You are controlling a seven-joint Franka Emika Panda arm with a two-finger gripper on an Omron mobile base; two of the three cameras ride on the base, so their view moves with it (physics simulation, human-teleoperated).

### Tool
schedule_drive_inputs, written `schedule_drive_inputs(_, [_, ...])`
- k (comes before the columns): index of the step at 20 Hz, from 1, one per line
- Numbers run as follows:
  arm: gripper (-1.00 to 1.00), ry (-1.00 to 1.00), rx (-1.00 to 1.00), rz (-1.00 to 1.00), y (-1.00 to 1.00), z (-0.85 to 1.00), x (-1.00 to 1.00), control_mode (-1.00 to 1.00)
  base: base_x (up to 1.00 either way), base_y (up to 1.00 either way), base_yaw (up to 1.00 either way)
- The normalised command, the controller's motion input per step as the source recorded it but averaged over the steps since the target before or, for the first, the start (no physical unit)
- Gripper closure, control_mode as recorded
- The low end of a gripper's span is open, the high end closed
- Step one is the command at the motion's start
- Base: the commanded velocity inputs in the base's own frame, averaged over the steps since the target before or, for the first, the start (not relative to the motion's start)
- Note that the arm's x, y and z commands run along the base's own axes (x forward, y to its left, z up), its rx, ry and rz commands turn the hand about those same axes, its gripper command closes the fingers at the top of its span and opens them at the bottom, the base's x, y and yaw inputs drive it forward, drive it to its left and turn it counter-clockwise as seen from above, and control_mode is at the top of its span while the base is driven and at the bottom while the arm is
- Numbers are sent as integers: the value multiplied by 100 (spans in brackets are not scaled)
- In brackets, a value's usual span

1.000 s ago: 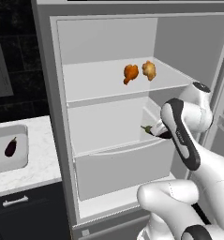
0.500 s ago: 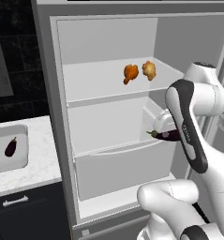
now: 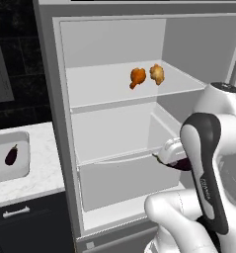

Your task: Place one eggplant and one chicken drumstick in each tupperware on the nearby counter, to pack two identical lunches.

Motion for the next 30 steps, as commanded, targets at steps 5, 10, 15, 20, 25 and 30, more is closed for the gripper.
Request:
schedule_drive_inputs(5, [100,0,0,0,7,0,-15,100,-38,44,0])
schedule_drive_inputs(10, [100,0,0,0,0,0,0,100,-28,100,-6])
schedule_drive_inputs(15, [100,0,0,0,0,0,0,100,-20,100,-6])
schedule_drive_inputs(20, [100,0,0,0,0,0,0,100,12,100,-7])
schedule_drive_inputs(25, [100,0,0,0,0,0,0,100,34,100,-9])
schedule_drive_inputs(30, [100,0,0,0,0,0,0,100,63,42,0])
